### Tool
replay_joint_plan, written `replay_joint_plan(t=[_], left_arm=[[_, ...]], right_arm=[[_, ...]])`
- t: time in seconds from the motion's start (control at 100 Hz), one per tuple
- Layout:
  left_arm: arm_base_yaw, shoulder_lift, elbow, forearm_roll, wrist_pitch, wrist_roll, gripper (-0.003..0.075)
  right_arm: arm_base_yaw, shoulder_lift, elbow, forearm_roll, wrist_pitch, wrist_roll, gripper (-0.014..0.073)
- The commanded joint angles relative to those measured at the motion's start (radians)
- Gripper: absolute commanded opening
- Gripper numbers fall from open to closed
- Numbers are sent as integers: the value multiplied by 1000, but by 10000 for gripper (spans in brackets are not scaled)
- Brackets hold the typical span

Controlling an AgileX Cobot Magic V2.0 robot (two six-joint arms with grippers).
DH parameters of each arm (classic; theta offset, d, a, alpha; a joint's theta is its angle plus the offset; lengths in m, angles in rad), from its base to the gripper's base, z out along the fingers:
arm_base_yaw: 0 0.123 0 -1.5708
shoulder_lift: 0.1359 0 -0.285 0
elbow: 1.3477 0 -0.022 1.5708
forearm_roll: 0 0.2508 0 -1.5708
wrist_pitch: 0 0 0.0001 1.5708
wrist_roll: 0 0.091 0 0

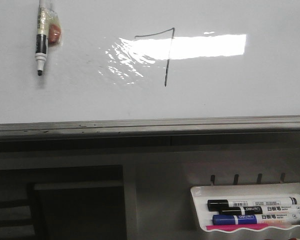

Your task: Write number 7 on whiteboard

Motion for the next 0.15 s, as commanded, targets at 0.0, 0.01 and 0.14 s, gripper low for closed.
replay_joint_plan(t=[0.0,0.01,0.14], left_arm=[[2,-31,35,-9,-72,-13,-20],[2,-31,35,-9,-72,-13,-20],[2,-31,35,-9,-72,-13,-20]], right_arm=[[-4,-20,32,-10,-89,2,-64],[-4,-20,32,-10,-89,2,-64],[-4,-20,32,-10,-89,2,-64]])
